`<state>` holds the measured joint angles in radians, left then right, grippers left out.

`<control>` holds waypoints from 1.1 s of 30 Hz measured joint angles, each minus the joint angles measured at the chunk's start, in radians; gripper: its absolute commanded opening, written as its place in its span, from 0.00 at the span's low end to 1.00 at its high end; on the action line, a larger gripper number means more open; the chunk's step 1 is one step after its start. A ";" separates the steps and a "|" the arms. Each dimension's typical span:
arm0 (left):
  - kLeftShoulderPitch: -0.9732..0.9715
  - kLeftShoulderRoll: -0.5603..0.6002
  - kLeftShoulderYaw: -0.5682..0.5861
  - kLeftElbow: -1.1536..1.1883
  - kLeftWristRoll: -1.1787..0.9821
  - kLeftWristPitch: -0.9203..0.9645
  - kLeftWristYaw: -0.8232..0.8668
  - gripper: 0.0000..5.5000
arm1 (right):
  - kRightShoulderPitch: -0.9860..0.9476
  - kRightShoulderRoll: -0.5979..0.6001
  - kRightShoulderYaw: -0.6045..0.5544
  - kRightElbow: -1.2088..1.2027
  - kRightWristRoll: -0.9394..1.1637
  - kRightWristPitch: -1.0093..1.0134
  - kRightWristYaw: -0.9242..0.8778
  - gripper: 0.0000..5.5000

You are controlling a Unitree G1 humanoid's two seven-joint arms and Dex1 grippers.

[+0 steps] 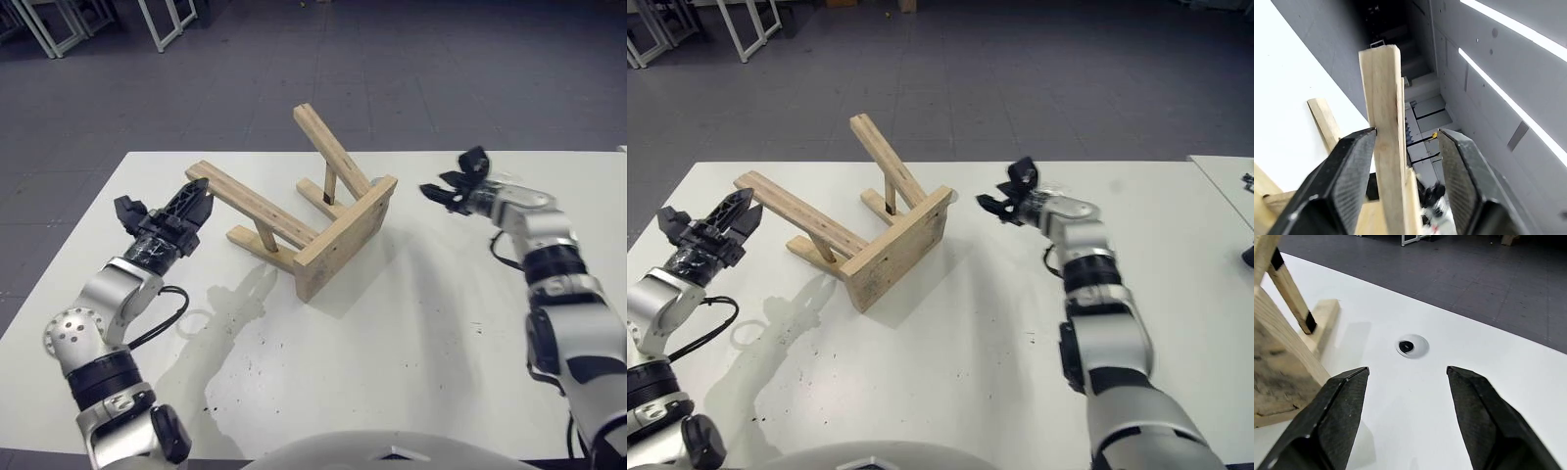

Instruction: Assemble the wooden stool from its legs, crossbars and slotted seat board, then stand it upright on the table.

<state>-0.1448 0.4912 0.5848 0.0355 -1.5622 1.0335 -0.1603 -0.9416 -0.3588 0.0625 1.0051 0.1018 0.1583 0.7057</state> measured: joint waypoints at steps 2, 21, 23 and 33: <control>0.127 0.085 -0.067 -0.124 0.116 0.024 -0.201 0.42 | -0.060 0.044 0.023 0.119 -0.047 -0.072 -0.011 0.54; 0.104 0.186 -0.736 -0.367 1.176 -0.475 -0.477 0.42 | -0.086 0.077 0.104 0.260 -0.255 -0.497 0.177 0.54; 0.100 0.192 -0.723 -0.351 1.176 -0.476 -0.503 0.42 | -0.062 0.075 0.109 0.218 -0.254 -0.569 0.262 0.54; 0.126 0.178 -0.707 -0.478 1.164 -0.402 -0.514 0.42 | 0.003 0.042 0.088 0.109 -0.217 -0.574 0.329 0.54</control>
<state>-0.0184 0.6687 -0.1225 -0.4424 -0.3980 0.6317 -0.6744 -0.9386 -0.3163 0.1505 1.1137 -0.1148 -0.4157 1.0343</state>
